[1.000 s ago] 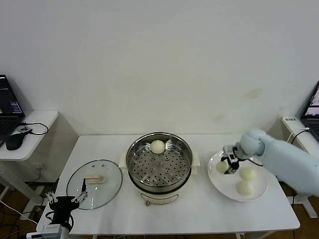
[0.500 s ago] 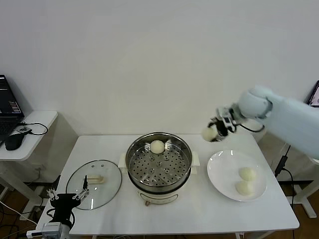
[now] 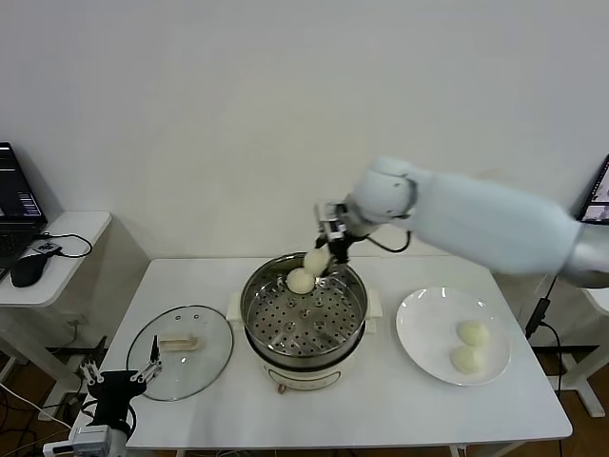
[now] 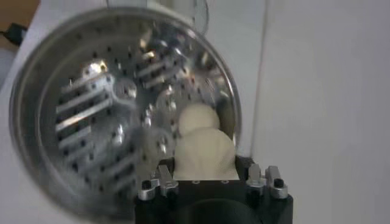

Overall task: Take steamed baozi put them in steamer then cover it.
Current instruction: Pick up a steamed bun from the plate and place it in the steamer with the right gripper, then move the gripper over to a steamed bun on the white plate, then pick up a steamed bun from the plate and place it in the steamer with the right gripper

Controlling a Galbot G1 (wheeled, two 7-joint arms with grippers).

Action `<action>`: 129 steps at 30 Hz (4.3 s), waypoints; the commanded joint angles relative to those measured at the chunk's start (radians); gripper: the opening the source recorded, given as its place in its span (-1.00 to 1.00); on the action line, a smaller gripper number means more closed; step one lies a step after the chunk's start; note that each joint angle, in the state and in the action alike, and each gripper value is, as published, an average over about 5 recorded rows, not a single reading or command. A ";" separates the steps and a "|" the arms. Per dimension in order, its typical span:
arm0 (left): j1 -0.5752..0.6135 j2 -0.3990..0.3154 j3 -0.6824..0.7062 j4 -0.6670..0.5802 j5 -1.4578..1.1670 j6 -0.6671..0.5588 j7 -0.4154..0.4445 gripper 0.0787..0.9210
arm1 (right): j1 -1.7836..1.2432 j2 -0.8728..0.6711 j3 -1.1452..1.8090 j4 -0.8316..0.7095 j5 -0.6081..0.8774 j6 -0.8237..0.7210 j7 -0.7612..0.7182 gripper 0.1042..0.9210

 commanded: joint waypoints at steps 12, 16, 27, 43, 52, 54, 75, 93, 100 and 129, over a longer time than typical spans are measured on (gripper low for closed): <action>0.003 -0.004 -0.009 0.007 0.000 -0.010 -0.001 0.77 | -0.128 0.258 -0.049 -0.089 0.026 -0.153 0.083 0.26; 0.002 -0.004 -0.009 0.009 0.000 -0.013 -0.001 0.77 | -0.144 0.268 -0.050 -0.112 0.005 -0.154 0.090 0.26; -0.003 -0.002 -0.005 0.013 0.001 -0.016 -0.001 0.77 | -0.122 0.236 -0.019 -0.107 0.013 -0.138 0.077 0.66; -0.015 0.017 0.020 0.006 0.003 -0.012 0.000 0.77 | 0.170 -0.449 -0.068 0.224 -0.181 0.204 -0.294 0.76; -0.014 0.023 0.039 0.009 0.014 -0.014 0.000 0.77 | 0.014 -0.719 -0.060 0.309 -0.413 0.306 -0.316 0.76; -0.014 0.022 0.042 0.008 0.018 -0.013 0.000 0.77 | -0.071 -0.751 -0.025 0.308 -0.457 0.314 -0.298 0.76; 0.000 0.009 0.052 0.012 0.056 -0.004 -0.003 0.77 | -0.870 -0.734 0.601 0.137 -0.659 0.355 -0.174 0.76; 0.005 0.004 0.040 0.014 0.057 -0.005 -0.002 0.77 | -0.880 -0.600 0.616 -0.004 -0.690 0.347 -0.136 0.76; 0.004 0.003 0.040 0.018 0.057 -0.006 -0.002 0.77 | -0.882 -0.586 0.617 -0.016 -0.690 0.344 -0.136 0.70; 0.011 0.005 0.039 -0.010 0.057 -0.006 -0.001 0.77 | -0.547 -0.615 0.502 0.071 -0.519 0.303 -0.221 0.09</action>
